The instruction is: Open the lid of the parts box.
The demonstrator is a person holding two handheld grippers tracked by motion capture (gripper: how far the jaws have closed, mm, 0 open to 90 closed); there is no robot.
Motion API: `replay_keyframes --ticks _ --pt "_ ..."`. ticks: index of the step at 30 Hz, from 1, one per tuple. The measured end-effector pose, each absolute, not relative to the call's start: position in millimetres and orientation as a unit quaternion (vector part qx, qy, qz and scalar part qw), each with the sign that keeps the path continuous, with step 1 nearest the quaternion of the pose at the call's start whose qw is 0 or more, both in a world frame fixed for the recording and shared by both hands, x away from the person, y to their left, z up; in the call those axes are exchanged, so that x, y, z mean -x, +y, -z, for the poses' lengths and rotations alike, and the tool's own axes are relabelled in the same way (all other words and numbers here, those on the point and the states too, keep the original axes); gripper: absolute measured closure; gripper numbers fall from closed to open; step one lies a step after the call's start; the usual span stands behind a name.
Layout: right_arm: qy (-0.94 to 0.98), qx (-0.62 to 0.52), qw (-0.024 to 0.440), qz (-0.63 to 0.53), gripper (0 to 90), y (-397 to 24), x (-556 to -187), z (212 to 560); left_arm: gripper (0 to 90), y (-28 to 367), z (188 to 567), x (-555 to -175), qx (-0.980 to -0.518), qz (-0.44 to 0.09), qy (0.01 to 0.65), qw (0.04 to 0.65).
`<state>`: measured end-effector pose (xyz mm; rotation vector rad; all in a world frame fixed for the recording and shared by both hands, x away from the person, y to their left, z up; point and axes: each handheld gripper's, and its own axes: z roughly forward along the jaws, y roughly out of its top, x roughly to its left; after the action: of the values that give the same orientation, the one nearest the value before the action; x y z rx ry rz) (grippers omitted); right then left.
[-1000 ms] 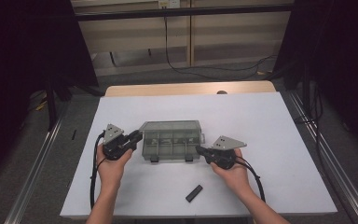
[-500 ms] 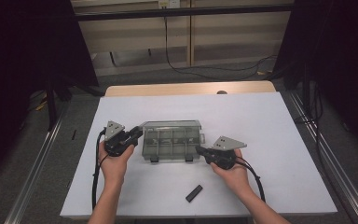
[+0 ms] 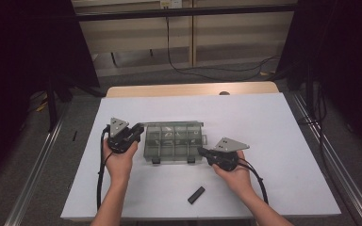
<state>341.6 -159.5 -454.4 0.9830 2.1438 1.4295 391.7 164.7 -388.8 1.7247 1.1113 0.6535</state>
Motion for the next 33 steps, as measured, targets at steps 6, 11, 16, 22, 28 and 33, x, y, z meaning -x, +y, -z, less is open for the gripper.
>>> replay_keyframes --ticks 6,11,16,22,28,33 --pt "0.762 -0.349 0.195 -0.509 90.0 -158.8 -341.5 454.9 84.1 161.3 385.1 -394.7 -0.703 -0.272 0.465 0.465" --pt "0.763 -0.347 0.195 -0.51 90.0 -158.7 -342.1 455.7 84.8 160.3 381.2 -398.7 -0.7 -0.266 0.474 0.462" --pt "0.763 -0.348 0.195 -0.51 90.0 -158.1 -342.5 456.0 85.3 159.3 379.3 -401.9 -0.696 -0.265 0.482 0.462" --pt "0.762 -0.349 0.195 -0.51 90.0 -157.4 -342.8 456.2 85.5 158.8 376.1 -405.8 -0.696 -0.261 0.487 0.459" --pt "0.763 -0.346 0.198 -0.509 90.0 -157.2 -343.0 456.4 85.6 159.2 372.8 -410.1 -0.696 -0.251 0.494 0.456" --pt "0.763 -0.345 0.199 -0.509 90.0 -157.1 -342.7 456.5 85.8 159.7 371.4 -414.9 -0.691 -0.244 0.502 0.46"
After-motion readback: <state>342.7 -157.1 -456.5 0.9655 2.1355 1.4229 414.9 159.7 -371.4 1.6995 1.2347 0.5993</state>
